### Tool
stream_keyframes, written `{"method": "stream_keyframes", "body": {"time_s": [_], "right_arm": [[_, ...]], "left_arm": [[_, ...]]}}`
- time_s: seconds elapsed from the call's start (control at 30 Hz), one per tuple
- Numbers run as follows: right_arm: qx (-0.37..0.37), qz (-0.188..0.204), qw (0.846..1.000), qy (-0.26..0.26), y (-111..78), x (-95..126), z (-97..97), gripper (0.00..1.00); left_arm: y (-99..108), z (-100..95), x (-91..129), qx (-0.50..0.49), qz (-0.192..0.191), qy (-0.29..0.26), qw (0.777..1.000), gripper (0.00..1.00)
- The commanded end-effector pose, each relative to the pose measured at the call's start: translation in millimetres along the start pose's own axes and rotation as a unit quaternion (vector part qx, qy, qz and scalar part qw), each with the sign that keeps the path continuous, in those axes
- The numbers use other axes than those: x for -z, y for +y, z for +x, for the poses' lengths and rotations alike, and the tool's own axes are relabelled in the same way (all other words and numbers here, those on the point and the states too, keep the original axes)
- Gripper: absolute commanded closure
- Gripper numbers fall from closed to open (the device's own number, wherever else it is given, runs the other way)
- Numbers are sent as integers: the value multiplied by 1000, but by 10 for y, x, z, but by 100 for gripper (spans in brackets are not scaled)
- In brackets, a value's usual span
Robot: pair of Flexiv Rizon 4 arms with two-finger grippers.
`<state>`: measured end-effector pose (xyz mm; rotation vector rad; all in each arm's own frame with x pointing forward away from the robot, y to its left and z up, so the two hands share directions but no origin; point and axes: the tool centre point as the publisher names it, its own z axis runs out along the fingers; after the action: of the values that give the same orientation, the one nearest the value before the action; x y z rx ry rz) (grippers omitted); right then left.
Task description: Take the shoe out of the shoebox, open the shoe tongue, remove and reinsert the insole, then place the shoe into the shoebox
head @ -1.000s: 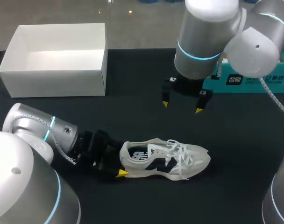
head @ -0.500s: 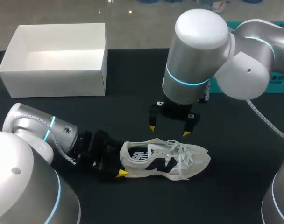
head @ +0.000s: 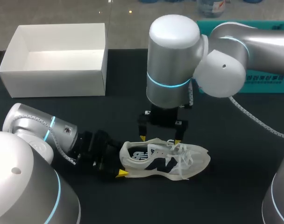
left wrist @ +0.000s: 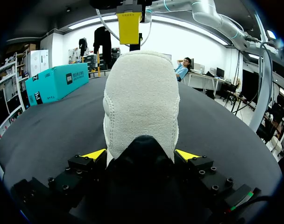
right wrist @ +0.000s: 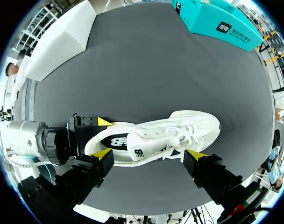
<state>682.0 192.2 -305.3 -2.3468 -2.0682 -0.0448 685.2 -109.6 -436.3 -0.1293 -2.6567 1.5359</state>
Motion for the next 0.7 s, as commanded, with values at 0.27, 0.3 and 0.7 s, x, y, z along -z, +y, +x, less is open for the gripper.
{"method": "stream_keyframes", "body": {"time_s": [0.27,0.3,0.7], "right_arm": [[22,12,999,-37,-41,-339,133,0],[21,12,999,-37,-43,-363,127,0],[36,11,998,-58,-78,-468,37,0]], "left_arm": [[65,12,-55,0,-2,0,1000,100],[65,12,-55,0,-2,0,1000,100],[65,12,-55,0,-2,0,1000,100]]}}
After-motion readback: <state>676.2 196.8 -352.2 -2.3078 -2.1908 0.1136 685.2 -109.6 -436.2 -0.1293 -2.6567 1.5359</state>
